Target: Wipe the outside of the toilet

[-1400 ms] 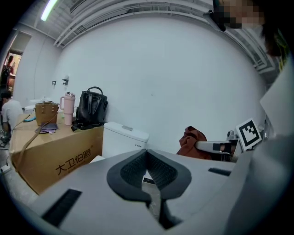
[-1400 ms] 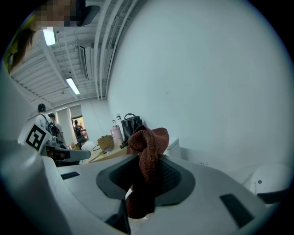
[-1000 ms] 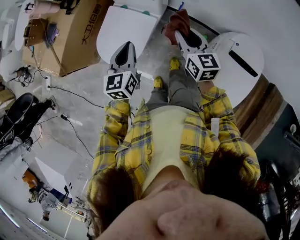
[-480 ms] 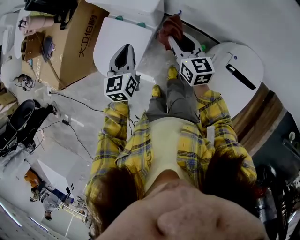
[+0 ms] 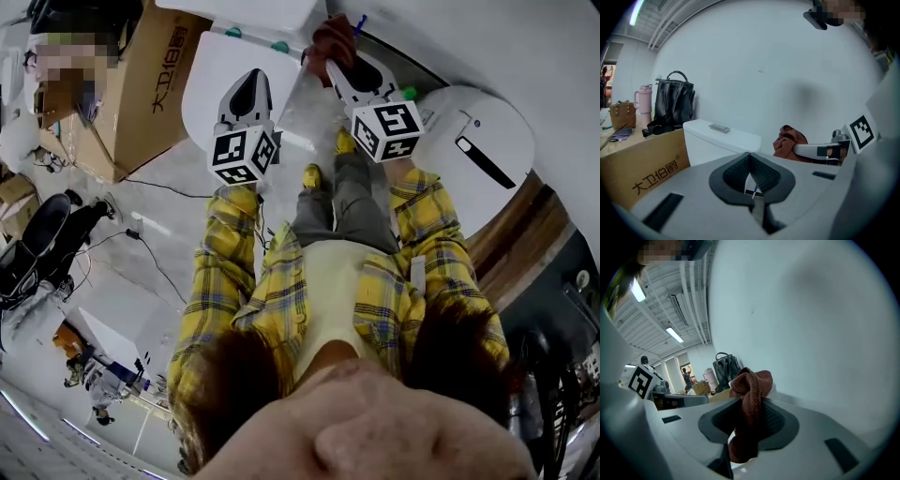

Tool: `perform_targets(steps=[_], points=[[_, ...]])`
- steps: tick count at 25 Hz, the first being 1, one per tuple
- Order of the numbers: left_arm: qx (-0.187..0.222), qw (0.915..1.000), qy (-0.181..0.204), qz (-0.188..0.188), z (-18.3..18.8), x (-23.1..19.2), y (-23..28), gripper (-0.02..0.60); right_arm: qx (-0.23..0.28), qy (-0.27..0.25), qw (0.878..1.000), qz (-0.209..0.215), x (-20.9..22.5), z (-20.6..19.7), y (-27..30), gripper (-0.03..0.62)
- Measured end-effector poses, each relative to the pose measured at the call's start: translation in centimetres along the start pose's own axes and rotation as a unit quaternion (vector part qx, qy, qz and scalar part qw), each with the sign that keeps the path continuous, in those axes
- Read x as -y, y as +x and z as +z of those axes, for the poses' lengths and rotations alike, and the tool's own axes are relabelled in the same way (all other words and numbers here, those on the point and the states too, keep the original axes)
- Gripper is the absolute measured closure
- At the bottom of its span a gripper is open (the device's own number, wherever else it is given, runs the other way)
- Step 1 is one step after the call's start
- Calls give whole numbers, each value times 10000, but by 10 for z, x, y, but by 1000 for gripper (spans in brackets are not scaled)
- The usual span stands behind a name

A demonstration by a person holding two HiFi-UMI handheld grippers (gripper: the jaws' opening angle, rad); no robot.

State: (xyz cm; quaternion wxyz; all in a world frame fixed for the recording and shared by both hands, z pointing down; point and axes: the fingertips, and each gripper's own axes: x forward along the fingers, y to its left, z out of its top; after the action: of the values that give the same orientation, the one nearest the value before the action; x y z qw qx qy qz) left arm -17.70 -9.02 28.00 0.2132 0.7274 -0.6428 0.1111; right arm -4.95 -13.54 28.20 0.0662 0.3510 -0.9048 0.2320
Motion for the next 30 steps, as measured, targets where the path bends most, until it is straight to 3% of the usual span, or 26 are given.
perform_targets(steps=[9,23,30], points=[[-74,9998,144,135,-8,-3,34,574,96,121,9999,23,21,-4,29,472],[-99,9981,-277,537,-27,-12,71,574,23,5,9998,208,47,-23,68,473],[-69,9972,-143,725,-35,-22,84,574,-114,31,9997,231,56,-44,81,473]])
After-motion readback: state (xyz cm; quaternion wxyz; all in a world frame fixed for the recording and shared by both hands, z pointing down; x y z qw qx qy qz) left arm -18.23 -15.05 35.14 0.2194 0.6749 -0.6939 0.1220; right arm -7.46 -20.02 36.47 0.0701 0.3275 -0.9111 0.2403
